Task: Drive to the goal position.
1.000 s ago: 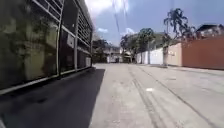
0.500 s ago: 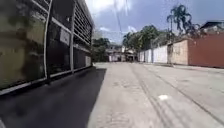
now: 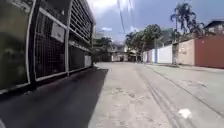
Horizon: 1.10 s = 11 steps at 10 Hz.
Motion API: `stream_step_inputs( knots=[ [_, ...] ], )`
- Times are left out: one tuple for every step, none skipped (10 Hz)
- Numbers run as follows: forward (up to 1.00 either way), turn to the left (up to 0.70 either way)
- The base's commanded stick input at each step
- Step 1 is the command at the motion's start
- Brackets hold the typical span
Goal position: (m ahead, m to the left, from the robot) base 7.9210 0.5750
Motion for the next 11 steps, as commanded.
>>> stream_step_inputs(
  knots=[
    [1.00, -0.32],
    [1.00, 0.00],
    [1.00, 0.00],
    [1.00, 0.00],
    [1.00, 0.00],
    [1.00, 0.00],
    [1.00, 0.00],
    [1.00, 0.00],
    [1.00, 0.00],
    [1.00, 0.00],
    [1.00, 0.00]
  ],
)
